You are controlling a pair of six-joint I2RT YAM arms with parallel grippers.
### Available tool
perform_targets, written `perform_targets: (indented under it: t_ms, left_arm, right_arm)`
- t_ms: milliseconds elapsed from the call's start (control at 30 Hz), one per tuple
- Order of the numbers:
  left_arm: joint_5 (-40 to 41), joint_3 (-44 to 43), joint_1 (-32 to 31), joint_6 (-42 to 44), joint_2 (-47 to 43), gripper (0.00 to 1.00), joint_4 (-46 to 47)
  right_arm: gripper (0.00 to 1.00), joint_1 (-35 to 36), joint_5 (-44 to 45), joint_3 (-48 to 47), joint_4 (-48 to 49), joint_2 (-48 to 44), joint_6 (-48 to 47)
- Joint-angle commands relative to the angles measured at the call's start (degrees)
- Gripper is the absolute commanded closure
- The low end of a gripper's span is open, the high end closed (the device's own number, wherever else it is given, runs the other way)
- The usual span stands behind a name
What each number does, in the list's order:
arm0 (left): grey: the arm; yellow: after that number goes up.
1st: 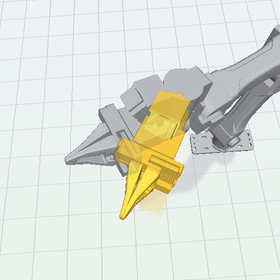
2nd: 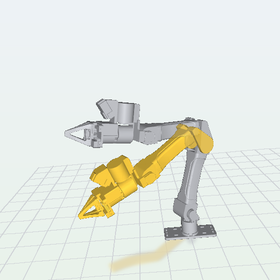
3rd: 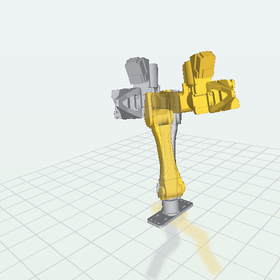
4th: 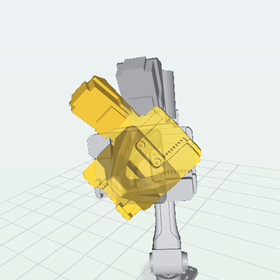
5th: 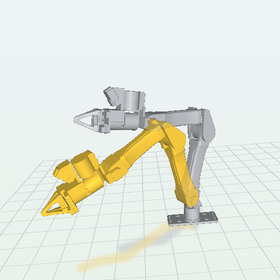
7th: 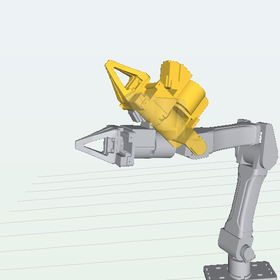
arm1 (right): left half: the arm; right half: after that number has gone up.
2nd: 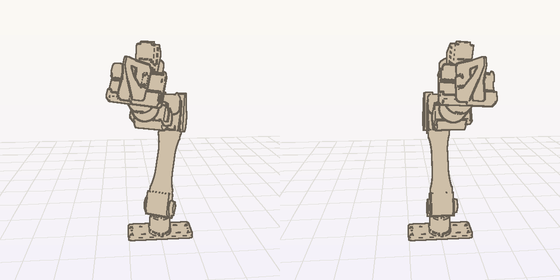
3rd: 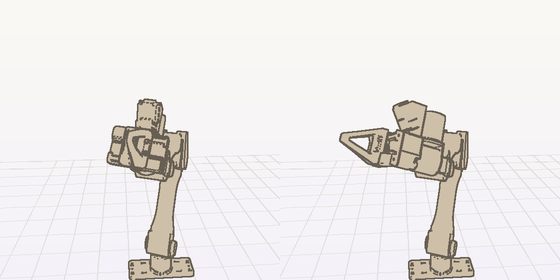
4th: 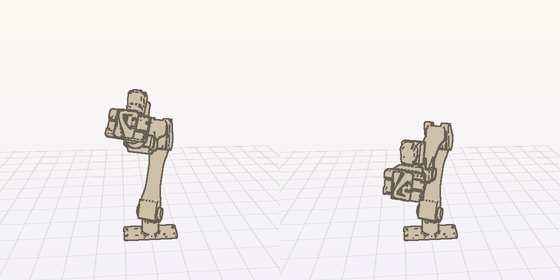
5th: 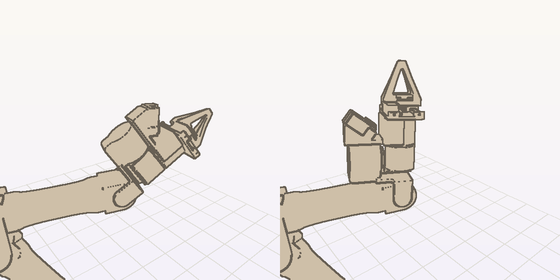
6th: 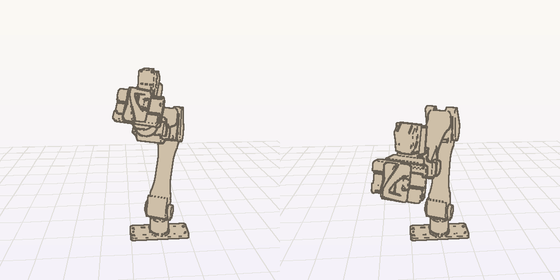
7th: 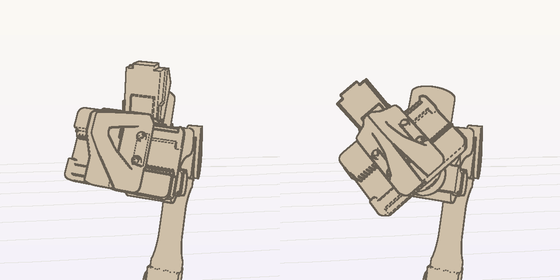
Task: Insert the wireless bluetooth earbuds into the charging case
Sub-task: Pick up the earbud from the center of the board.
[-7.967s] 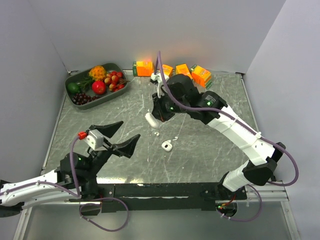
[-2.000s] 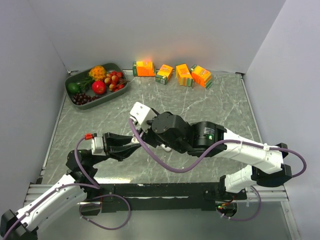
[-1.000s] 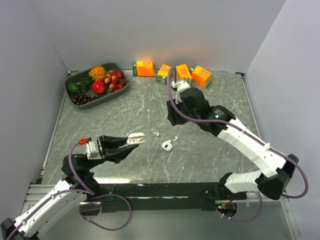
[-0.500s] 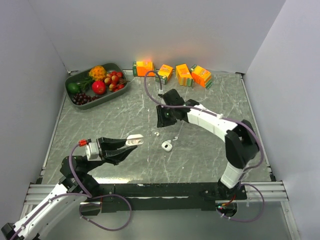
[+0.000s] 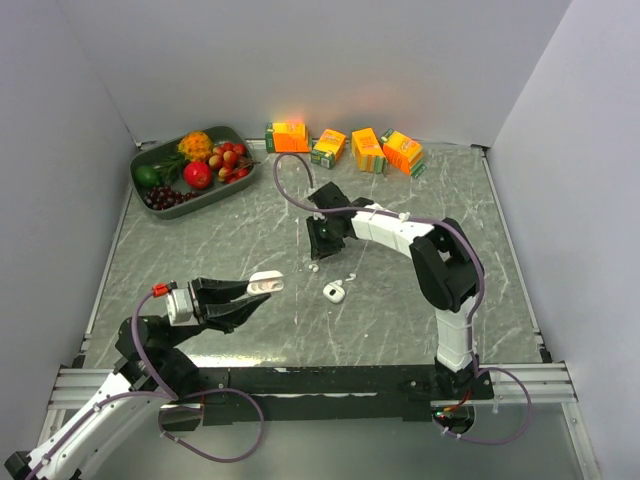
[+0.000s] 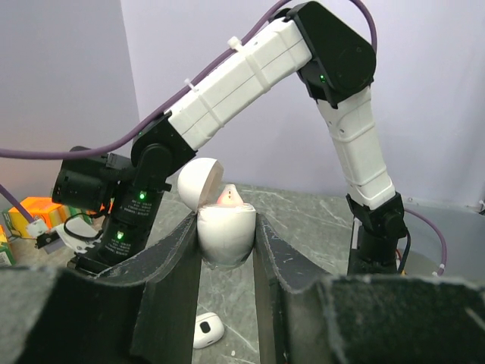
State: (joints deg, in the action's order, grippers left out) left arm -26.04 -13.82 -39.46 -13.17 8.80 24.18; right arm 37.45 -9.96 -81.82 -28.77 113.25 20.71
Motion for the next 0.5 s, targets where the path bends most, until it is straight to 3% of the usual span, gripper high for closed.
perform_targets:
  t_ms: [0, 467]
  left_arm:
    - [0.82, -0.06, 0.00, -0.10, -1.15, 0.99, 0.34]
    - [0.82, 0.03, -0.09, -0.01, -0.36, 0.99, 1.04]
  right_arm:
    - [0.66, -0.27, -0.85, -1.59, 1.00, 1.27, -0.41]
    - [0.65, -0.10, -0.85, 0.96, 1.97, 3.03, -0.49]
